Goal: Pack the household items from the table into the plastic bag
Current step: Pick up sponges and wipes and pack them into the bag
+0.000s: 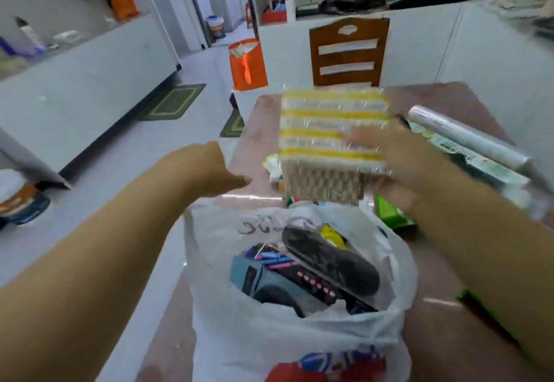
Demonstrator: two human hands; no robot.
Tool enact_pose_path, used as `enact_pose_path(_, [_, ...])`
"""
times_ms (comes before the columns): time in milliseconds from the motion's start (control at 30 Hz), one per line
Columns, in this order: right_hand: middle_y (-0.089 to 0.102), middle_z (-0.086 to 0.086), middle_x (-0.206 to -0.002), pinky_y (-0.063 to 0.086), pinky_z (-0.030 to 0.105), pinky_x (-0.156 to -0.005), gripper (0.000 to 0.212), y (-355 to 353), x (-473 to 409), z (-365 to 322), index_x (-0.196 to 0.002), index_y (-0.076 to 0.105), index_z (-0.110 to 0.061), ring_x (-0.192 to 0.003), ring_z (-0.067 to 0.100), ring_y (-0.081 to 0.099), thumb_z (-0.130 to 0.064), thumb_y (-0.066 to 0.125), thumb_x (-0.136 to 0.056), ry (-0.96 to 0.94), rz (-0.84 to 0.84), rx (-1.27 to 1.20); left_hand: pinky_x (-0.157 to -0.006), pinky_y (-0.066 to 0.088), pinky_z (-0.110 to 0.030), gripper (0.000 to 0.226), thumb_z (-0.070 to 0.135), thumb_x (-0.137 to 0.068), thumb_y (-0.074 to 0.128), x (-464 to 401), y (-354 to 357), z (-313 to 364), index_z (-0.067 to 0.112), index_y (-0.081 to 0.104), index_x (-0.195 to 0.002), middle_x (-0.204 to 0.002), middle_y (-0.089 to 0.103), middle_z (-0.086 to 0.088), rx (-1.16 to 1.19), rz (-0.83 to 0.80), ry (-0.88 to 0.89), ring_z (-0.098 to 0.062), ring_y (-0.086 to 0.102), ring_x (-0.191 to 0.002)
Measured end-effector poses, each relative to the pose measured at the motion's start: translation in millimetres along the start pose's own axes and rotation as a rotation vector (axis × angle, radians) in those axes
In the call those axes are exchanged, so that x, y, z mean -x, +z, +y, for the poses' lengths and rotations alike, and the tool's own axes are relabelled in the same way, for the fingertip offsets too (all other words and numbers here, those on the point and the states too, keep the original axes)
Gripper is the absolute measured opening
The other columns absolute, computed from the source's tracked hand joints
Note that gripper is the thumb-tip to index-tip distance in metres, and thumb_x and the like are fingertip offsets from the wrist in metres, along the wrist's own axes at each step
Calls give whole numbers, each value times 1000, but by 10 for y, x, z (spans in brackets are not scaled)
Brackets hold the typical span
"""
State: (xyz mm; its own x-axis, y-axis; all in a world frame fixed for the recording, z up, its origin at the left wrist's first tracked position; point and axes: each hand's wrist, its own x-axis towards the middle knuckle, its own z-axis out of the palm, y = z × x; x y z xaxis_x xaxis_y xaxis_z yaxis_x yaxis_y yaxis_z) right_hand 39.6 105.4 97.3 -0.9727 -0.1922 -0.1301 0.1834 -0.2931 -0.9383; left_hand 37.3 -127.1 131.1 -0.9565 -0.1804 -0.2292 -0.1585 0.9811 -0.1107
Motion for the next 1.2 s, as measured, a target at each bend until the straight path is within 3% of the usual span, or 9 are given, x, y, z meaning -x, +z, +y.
enact_pose_path(200, [74,3,-95,56,34,-73,23,278,153,992,-104,64,-18,-84,20,71,-14,73,-83,305,-22,203,-56,59,-31,30,20,-84,75,291,443,-368,4,50,-91,-50,67,-7,490,-192,-157,-24,70,-55])
enact_pose_path(300, [71,0,-104,54,37,-88,35,557,270,1260,-104,66,-19,-94,17,67,-30,79,-74,291,-150,499,-39,51,-23,51,-9,-86,63,398,393,-476,0,45,-133,-66,63,-20,1159,-133,-173,-13,57,-38])
enact_pose_path(400, [59,7,-129,38,32,-107,62,840,441,1451,-137,50,-10,-117,21,55,-45,62,-87,297,-439,918,-29,32,-14,42,-17,-91,40,514,247,-582,-5,45,-132,-80,57,-22,1570,-71,-152,-4,42,-31])
enact_pose_path(500, [51,12,-135,36,34,-97,55,960,535,1417,-135,49,-17,-121,29,47,-53,32,-98,47,-368,1342,-27,28,-13,39,-18,-91,36,646,181,-600,-5,46,-127,-81,55,-20,1644,-34,-157,-3,40,-29])
enact_pose_path(600, [46,8,-142,30,31,-106,45,944,588,1150,-141,45,-19,-131,25,40,-39,31,-102,-148,-322,1198,-28,29,-13,40,-18,-91,37,727,180,-599,-5,45,-128,-94,60,-26,1677,-43,-144,-3,40,-30])
enact_pose_path(700, [49,-2,-145,25,30,-115,58,884,711,1211,-136,53,-31,-131,19,43,-55,16,-99,193,-748,1192,-28,32,-13,41,-17,-91,36,756,179,-555,-3,45,-129,-106,61,-30,1670,-57,-142,-3,40,-30])
enact_pose_path(767, [46,-11,-147,14,38,-119,68,821,761,1286,-133,55,-41,-135,15,37,-70,8,-91,411,-767,1117,-29,35,-14,42,-16,-92,38,779,163,-496,-2,45,-130,-107,62,-29,1609,-86,-120,-4,40,-31])
enact_pose_path(1000, [71,6,-115,46,25,-89,100,383,624,582,-107,73,-18,-104,18,65,-83,7,-72,139,-424,652,-50,57,-37,30,30,-89,63,730,-150,-326,23,56,-117,-93,72,-13,802,-180,-34,-29,68,-48])
enact_pose_path(1200, [68,10,-87,45,37,-77,48,-695,-59,347,-82,64,-13,-91,34,61,-50,37,-97,-13,611,902,-61,59,-37,57,55,-86,50,365,-656,109,14,54,-125,-101,66,-10,266,-4,87,-24,70,-71])
